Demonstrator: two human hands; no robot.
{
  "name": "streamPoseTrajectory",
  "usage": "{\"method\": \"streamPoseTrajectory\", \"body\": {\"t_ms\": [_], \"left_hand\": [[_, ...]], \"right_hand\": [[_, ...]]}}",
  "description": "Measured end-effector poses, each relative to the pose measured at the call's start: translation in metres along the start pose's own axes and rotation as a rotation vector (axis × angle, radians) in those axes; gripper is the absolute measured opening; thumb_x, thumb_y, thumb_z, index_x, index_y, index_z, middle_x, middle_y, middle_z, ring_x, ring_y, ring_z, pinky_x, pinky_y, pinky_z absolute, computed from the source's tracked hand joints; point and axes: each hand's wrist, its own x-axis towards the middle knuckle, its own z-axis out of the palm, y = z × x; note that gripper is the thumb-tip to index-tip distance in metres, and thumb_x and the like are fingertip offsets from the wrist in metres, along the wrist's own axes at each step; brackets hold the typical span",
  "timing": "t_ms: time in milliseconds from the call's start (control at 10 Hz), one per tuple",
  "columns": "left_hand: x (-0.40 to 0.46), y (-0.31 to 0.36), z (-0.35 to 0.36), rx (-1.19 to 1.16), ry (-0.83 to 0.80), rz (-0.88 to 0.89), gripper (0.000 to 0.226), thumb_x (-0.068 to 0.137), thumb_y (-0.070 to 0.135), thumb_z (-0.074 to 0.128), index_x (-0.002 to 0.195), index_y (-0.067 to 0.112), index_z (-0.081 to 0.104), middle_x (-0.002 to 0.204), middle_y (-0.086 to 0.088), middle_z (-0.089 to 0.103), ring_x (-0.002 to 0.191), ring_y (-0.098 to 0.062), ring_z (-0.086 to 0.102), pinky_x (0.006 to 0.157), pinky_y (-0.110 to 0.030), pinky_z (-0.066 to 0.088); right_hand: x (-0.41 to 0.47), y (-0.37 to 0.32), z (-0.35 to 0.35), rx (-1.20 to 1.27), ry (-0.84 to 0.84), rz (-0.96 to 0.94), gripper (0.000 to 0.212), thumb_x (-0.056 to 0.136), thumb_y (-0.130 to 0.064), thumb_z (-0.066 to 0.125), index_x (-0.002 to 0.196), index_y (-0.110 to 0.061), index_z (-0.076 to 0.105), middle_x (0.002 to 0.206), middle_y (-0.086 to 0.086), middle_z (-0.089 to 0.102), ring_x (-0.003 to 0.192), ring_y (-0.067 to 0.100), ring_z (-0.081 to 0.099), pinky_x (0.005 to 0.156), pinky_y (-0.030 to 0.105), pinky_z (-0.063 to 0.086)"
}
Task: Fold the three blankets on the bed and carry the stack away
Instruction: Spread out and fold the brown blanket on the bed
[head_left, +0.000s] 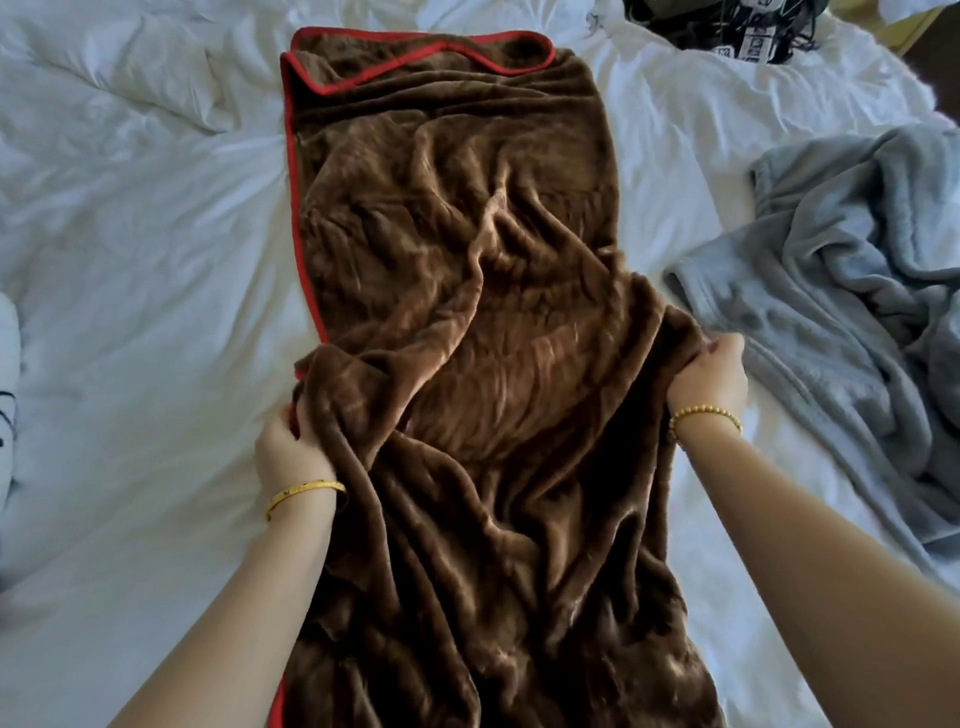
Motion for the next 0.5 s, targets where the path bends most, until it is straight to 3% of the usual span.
{"method": "streamPoseTrajectory", "body": {"t_ms": [100, 200, 300, 400, 500], "left_hand": [[-0.002, -0.019, -0.001, 0.107, -0.137, -0.166, 0.028, 0.097, 0.016, 0.043, 0.108, -0.004, 0.058, 0.111, -0.032, 0.059, 0.106, -0.044, 0.054, 0.084, -0.039, 0.04], [-0.006, -0.028, -0.008, 0.198, -0.425, -0.187, 0.033, 0.098, 0.009, 0.039, 0.127, -0.003, 0.049, 0.128, -0.027, 0.052, 0.122, -0.037, 0.047, 0.095, -0.032, 0.035], [-0.001, -0.021, -0.011, -0.458, -0.138, -0.525, 0.027, 0.099, 0.012, 0.036, 0.122, 0.012, 0.052, 0.108, -0.013, 0.069, 0.099, -0.02, 0.066, 0.082, -0.017, 0.05], [0.01, 0.0, -0.013, -0.147, -0.447, -0.159, 0.033, 0.098, 0.025, 0.042, 0.12, 0.005, 0.057, 0.116, -0.022, 0.063, 0.103, -0.031, 0.061, 0.088, -0.034, 0.048], [0.04, 0.003, -0.034, -0.079, -0.046, -0.209, 0.049, 0.097, 0.037, 0.039, 0.124, -0.001, 0.053, 0.125, -0.027, 0.055, 0.115, -0.039, 0.053, 0.099, -0.043, 0.042]], "right_hand": [[0.004, 0.019, -0.001, 0.036, -0.123, 0.198, 0.011, 0.092, -0.006, 0.039, 0.101, -0.003, 0.046, 0.084, 0.009, 0.047, 0.089, 0.03, 0.053, 0.07, 0.033, 0.037], [-0.017, 0.023, 0.005, 0.114, -0.346, 0.121, 0.038, 0.094, -0.039, 0.046, 0.102, -0.002, 0.049, 0.083, 0.009, 0.054, 0.085, 0.026, 0.054, 0.073, 0.034, 0.039], [-0.037, 0.02, 0.013, -0.147, -0.608, -0.11, 0.026, 0.093, -0.023, 0.051, 0.109, -0.003, 0.055, 0.103, 0.016, 0.06, 0.1, 0.03, 0.056, 0.078, 0.029, 0.038], [-0.025, 0.005, 0.001, -0.032, -0.353, -0.029, 0.03, 0.098, -0.018, 0.038, 0.112, 0.005, 0.053, 0.116, 0.026, 0.056, 0.11, 0.037, 0.051, 0.083, 0.034, 0.037], [-0.01, 0.01, -0.019, 0.014, -0.123, 0.066, 0.037, 0.101, -0.023, 0.031, 0.103, 0.005, 0.055, 0.112, 0.028, 0.057, 0.106, 0.037, 0.052, 0.08, 0.035, 0.036]]}}
